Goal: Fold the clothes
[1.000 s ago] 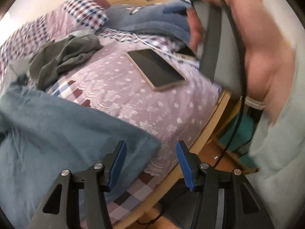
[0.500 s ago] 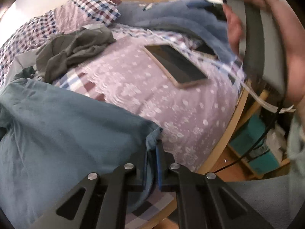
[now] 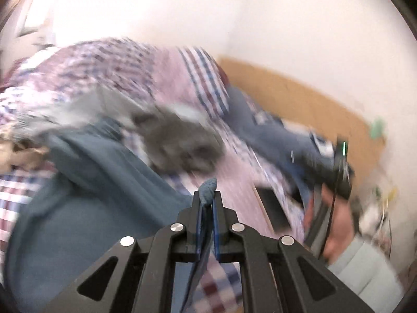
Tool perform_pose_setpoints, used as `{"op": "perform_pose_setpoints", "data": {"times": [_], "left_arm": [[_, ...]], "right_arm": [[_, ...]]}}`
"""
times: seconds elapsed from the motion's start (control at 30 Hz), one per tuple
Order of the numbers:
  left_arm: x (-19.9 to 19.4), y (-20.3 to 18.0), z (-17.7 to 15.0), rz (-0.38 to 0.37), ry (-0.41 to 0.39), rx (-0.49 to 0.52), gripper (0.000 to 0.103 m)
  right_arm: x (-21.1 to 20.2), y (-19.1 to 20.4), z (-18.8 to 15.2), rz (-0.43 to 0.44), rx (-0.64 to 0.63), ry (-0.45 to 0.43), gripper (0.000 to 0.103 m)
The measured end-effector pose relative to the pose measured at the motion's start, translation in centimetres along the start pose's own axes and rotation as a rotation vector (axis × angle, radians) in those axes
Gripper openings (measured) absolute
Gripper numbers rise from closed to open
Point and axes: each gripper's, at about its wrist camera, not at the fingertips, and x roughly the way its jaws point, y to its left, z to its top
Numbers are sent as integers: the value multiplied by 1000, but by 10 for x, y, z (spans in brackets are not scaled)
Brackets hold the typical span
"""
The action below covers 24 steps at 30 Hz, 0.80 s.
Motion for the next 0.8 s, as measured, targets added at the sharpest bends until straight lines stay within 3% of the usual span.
{"op": "perform_pose_setpoints", "data": {"times": [0.17, 0.47, 0.8], "left_arm": [[-64, 66, 44, 62, -138, -150, 6], [-179, 163, 83, 266, -349, -234, 5], [-262, 213, 109, 394, -480, -249, 5]], "right_arm": [[25, 39, -17, 39, -97, 63, 44], [72, 116, -61, 153, -230, 188, 44], [128, 223, -192, 371, -390, 449, 44]]}}
